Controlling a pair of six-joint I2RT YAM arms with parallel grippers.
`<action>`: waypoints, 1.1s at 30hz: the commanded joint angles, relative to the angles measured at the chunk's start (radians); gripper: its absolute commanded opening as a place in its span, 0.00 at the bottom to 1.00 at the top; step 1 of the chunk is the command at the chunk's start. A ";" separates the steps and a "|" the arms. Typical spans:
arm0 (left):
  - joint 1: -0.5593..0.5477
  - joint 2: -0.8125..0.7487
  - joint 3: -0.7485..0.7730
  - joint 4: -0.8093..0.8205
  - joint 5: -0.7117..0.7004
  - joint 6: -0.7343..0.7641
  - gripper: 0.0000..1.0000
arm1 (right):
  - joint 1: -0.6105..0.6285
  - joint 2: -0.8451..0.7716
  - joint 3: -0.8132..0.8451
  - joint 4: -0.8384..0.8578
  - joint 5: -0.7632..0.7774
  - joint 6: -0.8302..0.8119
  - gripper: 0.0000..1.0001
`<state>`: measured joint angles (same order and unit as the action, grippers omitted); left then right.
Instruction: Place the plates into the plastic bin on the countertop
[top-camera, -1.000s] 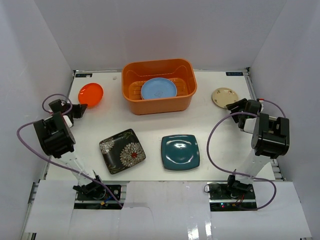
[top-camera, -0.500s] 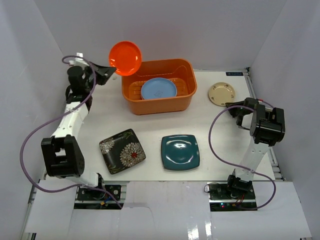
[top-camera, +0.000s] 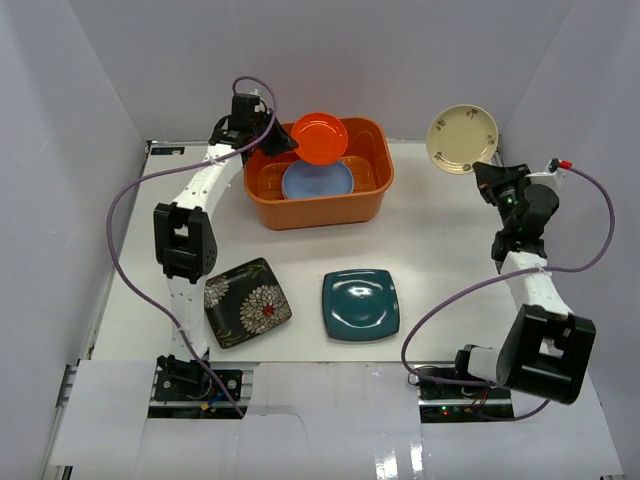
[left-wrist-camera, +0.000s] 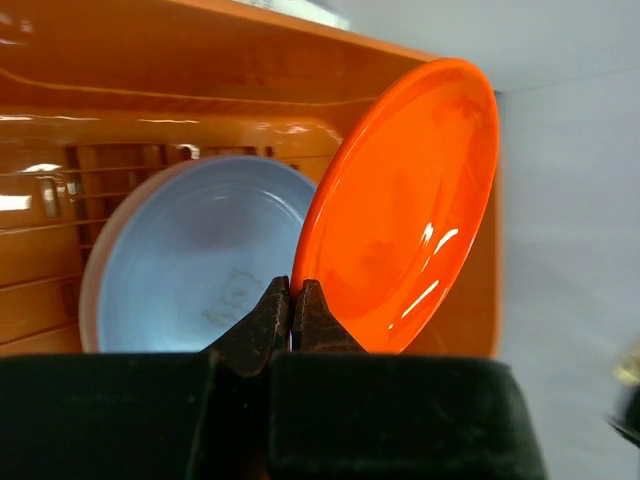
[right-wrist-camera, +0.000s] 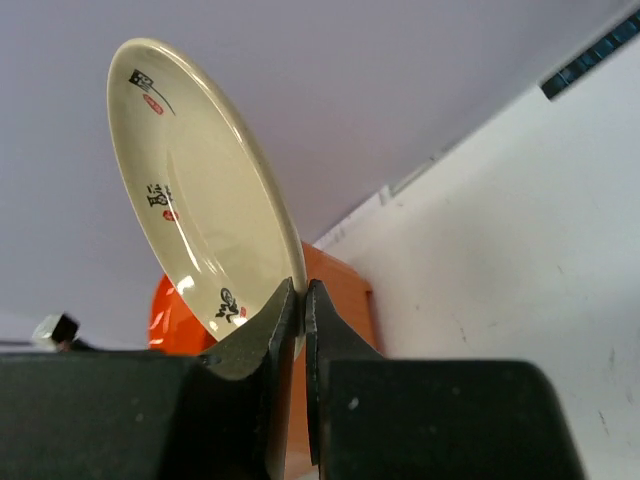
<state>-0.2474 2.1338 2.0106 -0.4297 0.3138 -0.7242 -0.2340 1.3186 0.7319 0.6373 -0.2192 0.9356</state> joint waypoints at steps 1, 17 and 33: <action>-0.001 0.055 0.146 -0.196 -0.100 0.109 0.00 | 0.034 -0.103 0.023 -0.106 -0.043 -0.118 0.08; -0.020 0.161 0.231 -0.296 -0.022 0.147 0.61 | 0.479 0.016 0.472 -0.495 0.110 -0.348 0.08; -0.006 -0.602 -0.335 0.023 -0.153 0.186 0.91 | 0.682 0.528 0.964 -0.725 0.205 -0.454 0.08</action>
<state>-0.2569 1.7191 1.8198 -0.4667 0.2337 -0.5835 0.4126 1.8069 1.5887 -0.0513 -0.0402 0.5240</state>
